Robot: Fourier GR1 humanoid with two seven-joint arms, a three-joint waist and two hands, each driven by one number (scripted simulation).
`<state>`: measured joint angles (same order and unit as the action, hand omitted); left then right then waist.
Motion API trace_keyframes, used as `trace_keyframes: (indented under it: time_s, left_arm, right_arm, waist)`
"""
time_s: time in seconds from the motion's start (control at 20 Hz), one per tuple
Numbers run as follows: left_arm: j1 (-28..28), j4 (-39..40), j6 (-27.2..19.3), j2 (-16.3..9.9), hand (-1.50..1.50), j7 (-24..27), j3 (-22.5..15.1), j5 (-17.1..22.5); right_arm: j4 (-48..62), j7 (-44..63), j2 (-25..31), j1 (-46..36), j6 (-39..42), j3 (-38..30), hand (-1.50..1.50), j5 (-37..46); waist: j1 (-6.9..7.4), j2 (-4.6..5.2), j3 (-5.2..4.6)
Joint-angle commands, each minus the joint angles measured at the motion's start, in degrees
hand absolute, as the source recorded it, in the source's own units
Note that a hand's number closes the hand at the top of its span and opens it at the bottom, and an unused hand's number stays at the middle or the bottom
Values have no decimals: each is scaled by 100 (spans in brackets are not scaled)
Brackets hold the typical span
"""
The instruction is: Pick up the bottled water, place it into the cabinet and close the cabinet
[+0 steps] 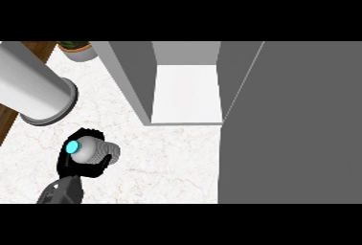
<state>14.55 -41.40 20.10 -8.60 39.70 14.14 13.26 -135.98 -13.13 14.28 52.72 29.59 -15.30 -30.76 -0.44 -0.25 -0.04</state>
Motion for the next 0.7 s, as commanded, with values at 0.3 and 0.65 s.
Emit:
trace_keyframes:
  time_s: [0.3,0.65]
  left_arm:
    - [-35,-1772,-1010,841,150,-1158,-936,-5]
    - [167,-2528,-2487,856,150,-1689,-2056,175]
  right_arm:
    - [-1008,338,-11,220,-264,-43,-150,-667]
    - [-729,169,7,87,-148,-161,-150,-587]
  waist:
    - [50,-8,3]
    - [-28,8,0]
